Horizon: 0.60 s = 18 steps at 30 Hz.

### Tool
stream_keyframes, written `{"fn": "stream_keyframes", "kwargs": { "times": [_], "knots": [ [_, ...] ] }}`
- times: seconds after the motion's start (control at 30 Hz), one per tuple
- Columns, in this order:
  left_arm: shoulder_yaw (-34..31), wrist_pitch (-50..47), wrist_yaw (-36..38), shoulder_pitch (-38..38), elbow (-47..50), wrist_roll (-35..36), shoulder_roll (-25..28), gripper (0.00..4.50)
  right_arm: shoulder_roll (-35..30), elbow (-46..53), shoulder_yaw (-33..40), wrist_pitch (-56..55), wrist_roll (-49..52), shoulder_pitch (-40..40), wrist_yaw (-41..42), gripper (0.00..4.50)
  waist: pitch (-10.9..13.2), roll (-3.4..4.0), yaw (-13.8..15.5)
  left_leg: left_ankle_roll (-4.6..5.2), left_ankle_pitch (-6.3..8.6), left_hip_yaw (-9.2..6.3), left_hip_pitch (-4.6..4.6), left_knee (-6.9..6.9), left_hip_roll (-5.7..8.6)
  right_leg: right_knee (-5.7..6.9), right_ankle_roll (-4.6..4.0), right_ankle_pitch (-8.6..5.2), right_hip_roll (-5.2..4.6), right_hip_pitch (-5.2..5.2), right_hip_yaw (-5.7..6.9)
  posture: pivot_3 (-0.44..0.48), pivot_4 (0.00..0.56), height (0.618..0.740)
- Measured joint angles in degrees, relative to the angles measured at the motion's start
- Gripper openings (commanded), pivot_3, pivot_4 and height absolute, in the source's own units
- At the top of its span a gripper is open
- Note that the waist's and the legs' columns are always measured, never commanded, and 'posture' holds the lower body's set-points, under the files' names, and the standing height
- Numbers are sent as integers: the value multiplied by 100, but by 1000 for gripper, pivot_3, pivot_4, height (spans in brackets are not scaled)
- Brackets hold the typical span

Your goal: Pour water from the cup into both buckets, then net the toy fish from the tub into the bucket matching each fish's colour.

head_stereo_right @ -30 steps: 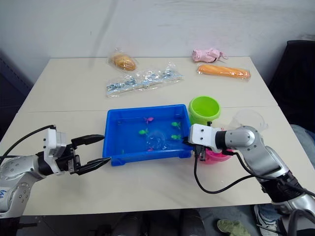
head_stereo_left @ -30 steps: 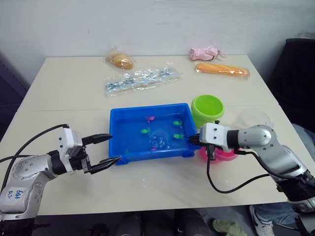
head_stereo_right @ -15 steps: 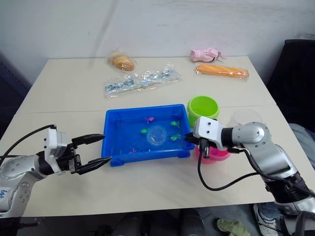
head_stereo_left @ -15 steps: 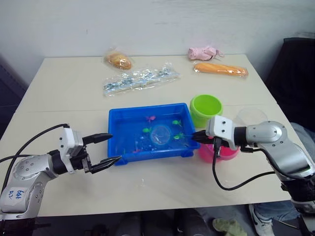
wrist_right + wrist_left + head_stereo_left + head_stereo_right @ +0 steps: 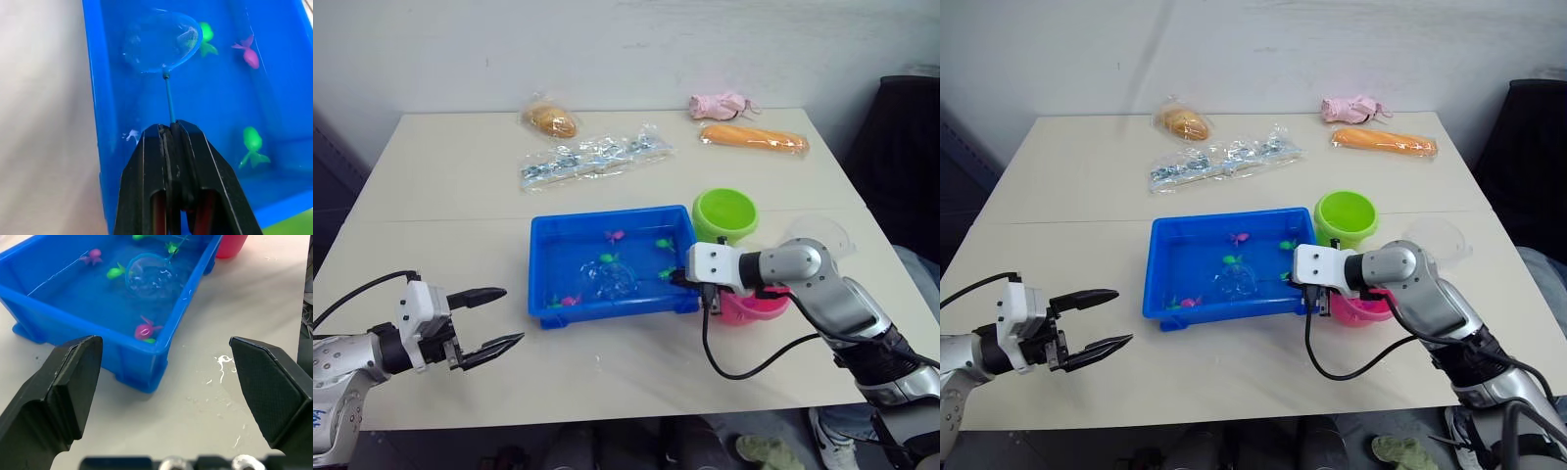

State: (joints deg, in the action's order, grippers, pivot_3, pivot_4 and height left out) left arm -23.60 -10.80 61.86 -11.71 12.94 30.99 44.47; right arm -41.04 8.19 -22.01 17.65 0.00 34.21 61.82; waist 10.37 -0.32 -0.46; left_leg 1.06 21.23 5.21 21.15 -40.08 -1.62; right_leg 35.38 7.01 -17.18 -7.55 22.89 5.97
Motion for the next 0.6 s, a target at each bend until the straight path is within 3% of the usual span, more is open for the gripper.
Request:
{"fn": "stream_keyframes", "kwargs": {
  "times": [0.23, 0.6],
  "knots": [
    [-49, 1, -39, -195, 81, 6, -23, 4471, 827, 50, -271, 707, 33, 263, -13, 0, 0, 1, -87, -1, 0, -1, 3, 1, 0, 5, -2, -1, -2, 4, 2, 0, 150, 740],
    [-129, -121, -197, -229, 237, 70, -51, 4471, 1153, -23, -272, 1235, 161, 408, -1, 0, 0, 1, -121, -2, 2, 4, 5, 2, 0, 10, -2, -1, -3, 14, 3, 0, 150, 740]
  ]
}}
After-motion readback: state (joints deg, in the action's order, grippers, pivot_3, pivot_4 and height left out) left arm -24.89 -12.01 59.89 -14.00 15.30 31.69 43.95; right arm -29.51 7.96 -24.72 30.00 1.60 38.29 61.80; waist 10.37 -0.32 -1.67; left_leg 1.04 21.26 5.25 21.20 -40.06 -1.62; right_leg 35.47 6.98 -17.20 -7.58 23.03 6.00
